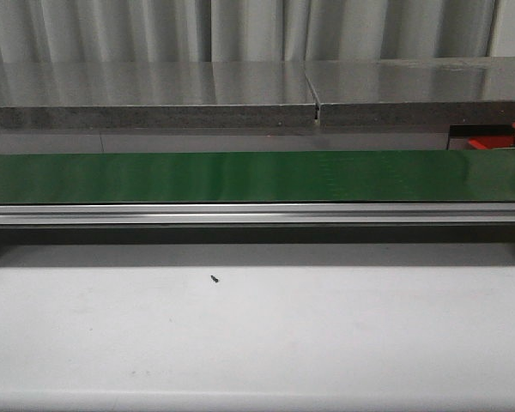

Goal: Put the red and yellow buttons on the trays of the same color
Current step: 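Move the left gripper back over the buttons on the table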

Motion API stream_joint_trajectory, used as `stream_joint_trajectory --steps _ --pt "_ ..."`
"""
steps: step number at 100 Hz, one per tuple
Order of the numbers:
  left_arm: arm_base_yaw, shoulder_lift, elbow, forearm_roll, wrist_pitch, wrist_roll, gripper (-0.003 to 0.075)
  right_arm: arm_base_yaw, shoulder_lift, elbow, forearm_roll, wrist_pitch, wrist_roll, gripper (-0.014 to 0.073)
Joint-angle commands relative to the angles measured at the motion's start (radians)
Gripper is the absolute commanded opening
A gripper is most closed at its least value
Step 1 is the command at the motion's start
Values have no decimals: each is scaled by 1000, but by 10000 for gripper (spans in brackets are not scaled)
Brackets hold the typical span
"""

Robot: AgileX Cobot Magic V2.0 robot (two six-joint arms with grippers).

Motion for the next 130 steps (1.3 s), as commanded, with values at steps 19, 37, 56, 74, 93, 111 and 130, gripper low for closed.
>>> stream_joint_trajectory --steps 19,37,56,74,93,111,130 --pt "81 312 -232 -4 58 -15 579 3 -16 -26 3 -51 -8 -99" --pt "115 500 -364 -4 148 -17 579 3 -16 -26 3 -51 -8 -99" --pt "117 639 -435 -4 171 -28 578 3 -16 -26 3 -51 -8 -99" --pt "117 727 -452 -3 142 -49 576 3 -16 -26 3 -51 -8 -99" --pt "117 787 -459 -3 74 -55 576 3 -16 -26 3 -51 -8 -99" --pt "117 839 -462 -6 28 -70 576 3 -16 -26 3 -51 -8 -99" --pt "117 909 -522 -15 34 -70 576 3 -16 -26 3 -51 -8 -99"
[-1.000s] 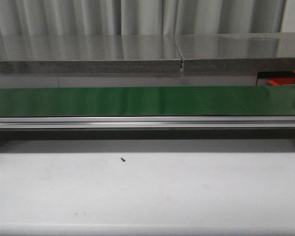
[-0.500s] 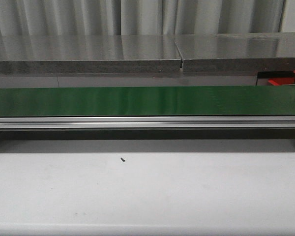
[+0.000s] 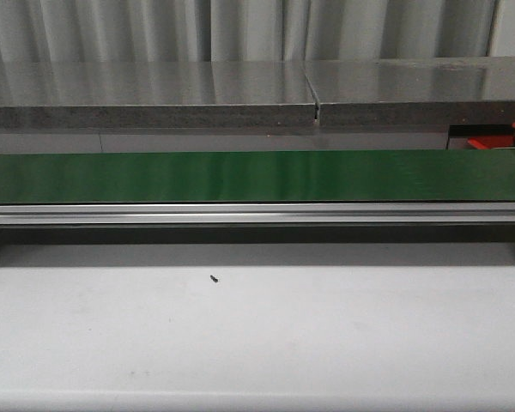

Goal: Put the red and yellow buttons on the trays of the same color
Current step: 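Move the left gripper back over the buttons on the table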

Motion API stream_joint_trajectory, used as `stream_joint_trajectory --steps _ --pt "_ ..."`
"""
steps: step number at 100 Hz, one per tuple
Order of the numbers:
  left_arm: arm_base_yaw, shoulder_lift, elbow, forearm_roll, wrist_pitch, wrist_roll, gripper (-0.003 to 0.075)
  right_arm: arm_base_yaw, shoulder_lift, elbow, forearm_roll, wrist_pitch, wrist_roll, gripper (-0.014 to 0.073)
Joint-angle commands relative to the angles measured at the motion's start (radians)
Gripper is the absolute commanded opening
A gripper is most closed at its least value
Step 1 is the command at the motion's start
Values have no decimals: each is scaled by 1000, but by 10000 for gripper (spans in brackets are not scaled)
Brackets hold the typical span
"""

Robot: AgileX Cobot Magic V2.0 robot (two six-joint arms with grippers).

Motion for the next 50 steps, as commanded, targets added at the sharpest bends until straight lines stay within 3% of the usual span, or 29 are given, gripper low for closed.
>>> stream_joint_trajectory --steps 1,50 --pt "3 -32 -59 -29 -48 -10 576 3 -16 -26 3 -53 -6 -99" --pt "3 113 -242 -48 10 -34 570 3 -16 -26 3 -53 -6 -99"
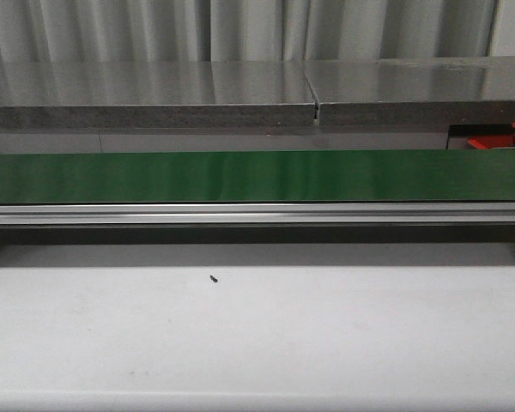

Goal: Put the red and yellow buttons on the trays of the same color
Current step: 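Move the left gripper back over the buttons on the table, then lower the left gripper onto a red button and grasp it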

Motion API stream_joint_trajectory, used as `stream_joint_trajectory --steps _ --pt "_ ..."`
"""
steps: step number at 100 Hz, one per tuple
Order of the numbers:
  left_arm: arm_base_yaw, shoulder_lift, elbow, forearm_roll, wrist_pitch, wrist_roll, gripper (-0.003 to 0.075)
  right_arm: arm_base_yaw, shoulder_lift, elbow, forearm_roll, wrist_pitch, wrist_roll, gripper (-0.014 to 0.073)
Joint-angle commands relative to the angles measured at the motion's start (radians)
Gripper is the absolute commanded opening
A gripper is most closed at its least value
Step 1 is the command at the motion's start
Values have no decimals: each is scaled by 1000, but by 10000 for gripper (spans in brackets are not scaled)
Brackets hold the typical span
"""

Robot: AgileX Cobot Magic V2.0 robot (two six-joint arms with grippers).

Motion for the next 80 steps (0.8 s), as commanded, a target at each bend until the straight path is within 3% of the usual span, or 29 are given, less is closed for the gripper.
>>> stream_joint_trajectory --steps 1,20,39,49,80 --pt "3 -51 -39 -22 -29 -16 568 3 -16 -26 3 -53 -6 -99" --pt "3 -42 -39 -20 -29 -16 440 3 -16 -26 3 -53 -6 -99" --pt "3 -42 -39 -20 -19 -16 159 3 -16 -26 3 -53 -6 -99" --pt "3 -57 -39 -18 7 -16 59 3 -16 -26 3 -53 -6 -99" --pt "-11 -231 -39 5 120 -16 22 3 -16 -26 3 -53 -6 -99"
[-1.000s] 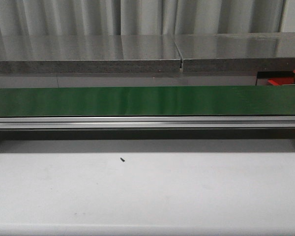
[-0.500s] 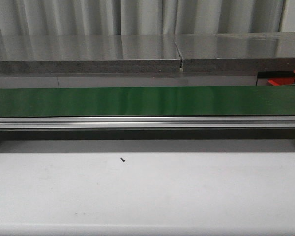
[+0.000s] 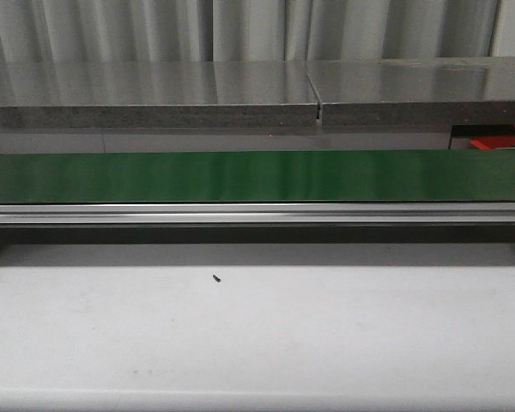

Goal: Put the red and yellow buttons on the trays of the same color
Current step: 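Lower the left gripper onto a red button and grasp it, then set the red button on the belt and open the left gripper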

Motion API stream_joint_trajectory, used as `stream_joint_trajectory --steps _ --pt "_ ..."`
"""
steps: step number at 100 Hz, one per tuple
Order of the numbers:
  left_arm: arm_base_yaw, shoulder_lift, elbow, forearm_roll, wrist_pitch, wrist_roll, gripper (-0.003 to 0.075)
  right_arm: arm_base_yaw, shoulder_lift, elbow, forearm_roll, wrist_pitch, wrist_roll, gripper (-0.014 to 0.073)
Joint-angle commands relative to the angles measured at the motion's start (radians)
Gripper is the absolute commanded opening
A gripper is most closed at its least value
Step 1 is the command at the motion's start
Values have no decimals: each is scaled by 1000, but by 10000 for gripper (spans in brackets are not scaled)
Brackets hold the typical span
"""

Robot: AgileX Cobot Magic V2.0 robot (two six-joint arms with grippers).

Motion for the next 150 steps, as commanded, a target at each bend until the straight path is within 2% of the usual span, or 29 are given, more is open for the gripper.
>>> stream_joint_trajectory --steps 1,21,42,79,94,150 --pt "-10 -143 -31 -8 -9 -8 22 3 -16 -26 3 -53 -6 -99" --pt "-58 -290 12 6 62 -8 22 3 -16 -26 3 -53 -6 -99" --pt "-119 -397 148 15 13 -8 22 3 -16 -26 3 -53 -6 -99" --pt "-155 -405 350 11 -127 -8 22 3 -16 -26 3 -53 -6 -99" --pt "-166 -405 368 9 -175 -8 23 3 -16 -26 3 -53 -6 -99" --pt "-207 -375 368 0 -189 -8 66 3 -16 -26 3 -53 -6 -99"
